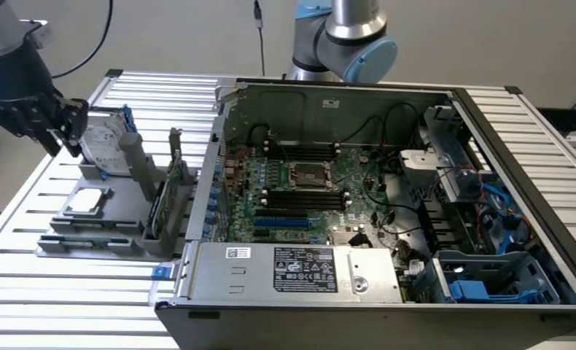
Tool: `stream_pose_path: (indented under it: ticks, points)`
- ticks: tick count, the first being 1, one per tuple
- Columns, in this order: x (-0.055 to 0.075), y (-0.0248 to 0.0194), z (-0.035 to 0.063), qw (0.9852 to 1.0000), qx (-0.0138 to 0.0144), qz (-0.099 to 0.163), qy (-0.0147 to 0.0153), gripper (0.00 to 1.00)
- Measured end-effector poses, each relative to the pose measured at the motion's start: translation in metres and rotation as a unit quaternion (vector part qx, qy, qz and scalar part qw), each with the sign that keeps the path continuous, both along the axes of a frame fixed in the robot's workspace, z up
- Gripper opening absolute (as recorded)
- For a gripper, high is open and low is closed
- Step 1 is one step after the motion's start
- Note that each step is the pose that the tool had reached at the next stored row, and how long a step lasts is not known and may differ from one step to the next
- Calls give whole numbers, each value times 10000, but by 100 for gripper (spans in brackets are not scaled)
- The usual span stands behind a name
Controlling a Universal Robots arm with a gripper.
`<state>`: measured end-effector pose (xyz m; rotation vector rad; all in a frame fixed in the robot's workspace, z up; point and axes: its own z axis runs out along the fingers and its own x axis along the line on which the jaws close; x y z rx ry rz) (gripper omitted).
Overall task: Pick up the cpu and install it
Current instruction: 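Pick up the cpu and move it towards the insertion slot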
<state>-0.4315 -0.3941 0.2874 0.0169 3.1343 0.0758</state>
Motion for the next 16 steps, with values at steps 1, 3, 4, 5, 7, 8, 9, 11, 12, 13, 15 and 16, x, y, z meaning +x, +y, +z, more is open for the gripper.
stream_pose_path:
  ticks: [1,3,4,5,7,8,9,11,12,13,15,16]
  points:
    - [0,0,-10,10000,0,0,-1,42]
    - [0,0,-43,10000,-1,-1,1,48]
    - [0,0,-61,10000,0,-1,0,48]
    - [0,0,-79,10000,0,-1,0,48]
    - [0,0,-116,10000,0,-1,1,48]
    - [0,0,-135,10000,0,-1,0,48]
    - [0,-3,-153,10000,0,-1,1,48]
    - [0,-15,-190,10000,0,-1,0,48]
    - [0,-23,-208,10000,0,-1,0,50]
    - [0,-30,-226,10000,0,-1,0,50]
    - [0,-51,-261,10000,-1,-1,2,56]
    - [0,-68,-279,10000,-1,-1,2,56]
